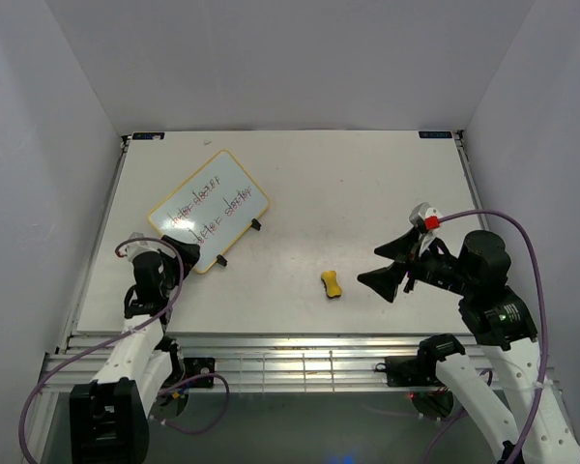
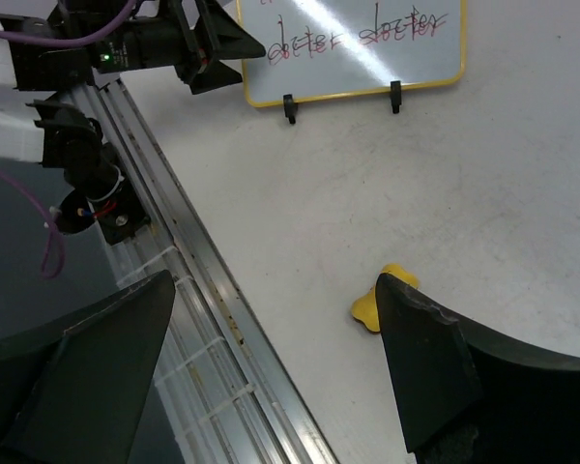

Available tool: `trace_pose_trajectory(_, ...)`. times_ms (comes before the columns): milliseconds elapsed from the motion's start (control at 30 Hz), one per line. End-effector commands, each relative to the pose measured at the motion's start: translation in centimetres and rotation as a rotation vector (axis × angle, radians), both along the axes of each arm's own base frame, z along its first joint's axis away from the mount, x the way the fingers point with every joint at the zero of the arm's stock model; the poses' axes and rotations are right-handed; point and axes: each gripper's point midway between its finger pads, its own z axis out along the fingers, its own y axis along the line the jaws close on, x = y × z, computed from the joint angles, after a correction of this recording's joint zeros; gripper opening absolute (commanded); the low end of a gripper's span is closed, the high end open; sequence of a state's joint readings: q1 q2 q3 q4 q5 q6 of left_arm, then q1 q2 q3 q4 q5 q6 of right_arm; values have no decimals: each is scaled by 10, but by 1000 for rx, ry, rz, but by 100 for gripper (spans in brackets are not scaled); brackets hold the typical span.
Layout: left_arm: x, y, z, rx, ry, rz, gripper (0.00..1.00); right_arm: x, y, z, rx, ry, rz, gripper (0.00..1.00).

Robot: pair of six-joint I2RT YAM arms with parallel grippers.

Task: Erase the whiteboard

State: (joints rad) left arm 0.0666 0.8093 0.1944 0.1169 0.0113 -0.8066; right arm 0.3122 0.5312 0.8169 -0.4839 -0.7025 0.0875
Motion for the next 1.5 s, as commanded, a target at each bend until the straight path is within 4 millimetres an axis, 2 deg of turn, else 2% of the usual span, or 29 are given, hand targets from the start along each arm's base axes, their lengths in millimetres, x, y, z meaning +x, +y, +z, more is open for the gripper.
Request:
trace_pose_trajectory(0, 17, -3, 31, -26, -162, -23, 98, -13, 6, 22, 9, -121, 85, 90)
trace_pose_trajectory(100, 17, 1, 28, 0, -164, -15, 98, -20, 7, 23, 5, -144, 106, 90)
trace_pose_trajectory(167, 20, -4, 37, 20, -222, -56, 98, -23, 8, 23, 5, -148, 128, 90)
trace_pose_trajectory(200, 15, -6, 29, 17, -229, -70, 98, -24, 9, 22, 5, -145, 131, 90)
trace_pose_trajectory(233, 18, -7, 43, 16, -305, -76, 98, -24, 9, 22, 5, -143, 134, 90)
trace_pose_trajectory(333, 13, -13, 55, 5, -419, -111, 98, -25, 11, 22, 1, -129, 147, 90)
trace_pose_trajectory(467, 19, -5, 62, 23, -434, -104, 98, -28, 12, 24, -15, -148, 171, 90)
trace_pose_trajectory(500, 21, -5, 57, 12, -414, -116, 98, -29, 13, 24, -15, -149, 174, 90)
trace_pose_trajectory(533, 23, -3, 62, 10, -431, -117, 98, -29, 12, 23, -17, -146, 174, 90)
trace_pose_trajectory(567, 24, 5, 60, 6, -424, -102, 98, -30, 13, 24, -15, -150, 177, 90)
trace_pose_trajectory(700, 25, 14, 43, -61, -372, -94, 98, -31, 13, 20, -20, -146, 180, 90)
trace_pose_trajectory(867, 24, 10, 34, -66, -367, -122, 98, -28, 14, 19, -20, -142, 183, 90)
trace_pose_trajectory(900, 26, 8, 42, -53, -407, -147, 98, -29, 15, 19, -19, -140, 190, 90)
trace_pose_trajectory(967, 29, -2, 37, -78, -393, -215, 98, -29, 15, 19, -19, -138, 192, 90)
trace_pose_trajectory(1000, 31, -5, 44, -75, -428, -237, 98, -29, 15, 19, -19, -138, 193, 90)
trace_pose_trajectory(1067, 32, -8, 42, -97, -433, -256, 93, -29, 15, 17, -21, -131, 194, 90)
trace_pose_trajectory(1100, 32, -9, 40, -120, -442, -259, 88, -29, 16, 16, -23, -128, 194, 90)
trace_pose_trajectory(1133, 31, -9, 41, -131, -450, -258, 78, -28, 15, 16, -24, -128, 189, 90)
trace_pose_trajectory(1200, 31, -10, 40, -163, -464, -268, 72, -29, 15, 16, -23, -127, 192, 90)
trace_pose_trajectory(1267, 35, -10, 40, -178, -466, -273, 62, -30, 16, 16, -24, -125, 197, 90)
trace_pose_trajectory(1467, 37, 0, 41, -156, -478, -239, 63, -28, 17, 12, -27, -113, 202, 90)
